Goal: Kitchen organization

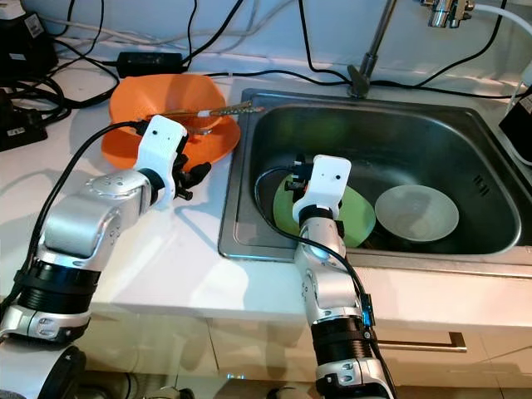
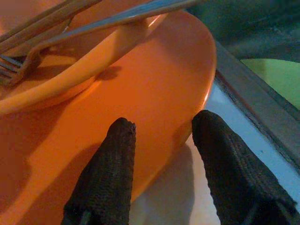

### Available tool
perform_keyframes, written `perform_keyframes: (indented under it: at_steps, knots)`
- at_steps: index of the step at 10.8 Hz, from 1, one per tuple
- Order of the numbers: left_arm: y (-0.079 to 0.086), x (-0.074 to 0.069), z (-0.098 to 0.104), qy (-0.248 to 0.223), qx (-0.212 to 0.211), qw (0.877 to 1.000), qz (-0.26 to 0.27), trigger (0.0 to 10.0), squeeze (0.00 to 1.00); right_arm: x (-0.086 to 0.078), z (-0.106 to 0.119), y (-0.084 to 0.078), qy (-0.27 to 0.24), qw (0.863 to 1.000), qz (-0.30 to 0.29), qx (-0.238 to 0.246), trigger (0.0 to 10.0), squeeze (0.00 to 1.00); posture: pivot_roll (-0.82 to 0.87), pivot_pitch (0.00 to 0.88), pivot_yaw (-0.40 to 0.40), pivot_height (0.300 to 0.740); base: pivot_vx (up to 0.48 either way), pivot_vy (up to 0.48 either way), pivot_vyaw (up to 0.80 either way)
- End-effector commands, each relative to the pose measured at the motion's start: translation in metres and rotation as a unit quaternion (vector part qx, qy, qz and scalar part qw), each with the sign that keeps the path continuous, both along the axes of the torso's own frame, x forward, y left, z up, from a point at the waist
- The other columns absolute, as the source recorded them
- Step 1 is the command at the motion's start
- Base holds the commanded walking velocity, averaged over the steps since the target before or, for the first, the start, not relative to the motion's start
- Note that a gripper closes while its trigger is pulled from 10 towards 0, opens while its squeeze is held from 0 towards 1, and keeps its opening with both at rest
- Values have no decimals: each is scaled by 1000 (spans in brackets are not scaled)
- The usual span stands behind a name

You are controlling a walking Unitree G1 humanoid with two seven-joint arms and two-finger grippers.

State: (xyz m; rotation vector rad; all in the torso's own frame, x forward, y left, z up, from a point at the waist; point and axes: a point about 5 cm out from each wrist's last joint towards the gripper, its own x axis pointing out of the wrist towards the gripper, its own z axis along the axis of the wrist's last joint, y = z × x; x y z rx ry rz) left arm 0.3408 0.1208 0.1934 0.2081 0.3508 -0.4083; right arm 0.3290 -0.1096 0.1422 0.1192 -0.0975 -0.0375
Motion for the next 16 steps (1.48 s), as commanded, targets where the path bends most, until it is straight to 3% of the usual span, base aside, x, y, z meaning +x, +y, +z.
perform_keyframes:
  at_steps: [1, 6, 11, 13, 15, 16]
  knots:
    - [-3, -17, -21, 72, -8, 997, -28, 10000, 0, -1, -9, -3, 17, 1000, -6, -4, 10000, 0, 27, 77, -37, 740, 0, 0, 0]
    - [15, -50, 0, 89, -30, 995, -20, 10000, 0, -2, -10, -4, 20, 1000, -3, -5, 10000, 0, 45, 85, -47, 740, 0, 0, 0]
    - [16, -64, 22, 71, -33, 997, -2, 10000, 0, 0, -11, -3, 22, 1000, 5, -7, 10000, 0, 54, 79, -64, 740, 0, 0, 0]
    - [19, -57, 34, 7, -36, 999, 11, 10000, 0, 1, -10, -3, 21, 1000, 5, -8, 10000, 0, 51, 74, -67, 740, 0, 0, 0]
    - [40, -59, 45, -60, -44, 997, 30, 10000, 0, 2, -12, -4, 23, 1000, 8, -10, 10000, 0, 60, 76, -84, 740, 0, 0, 0]
    - [53, -63, 42, -62, -28, 997, 28, 10000, 0, 2, -12, -2, 24, 1000, 13, -11, 10000, 0, 60, 78, -92, 740, 0, 0, 0]
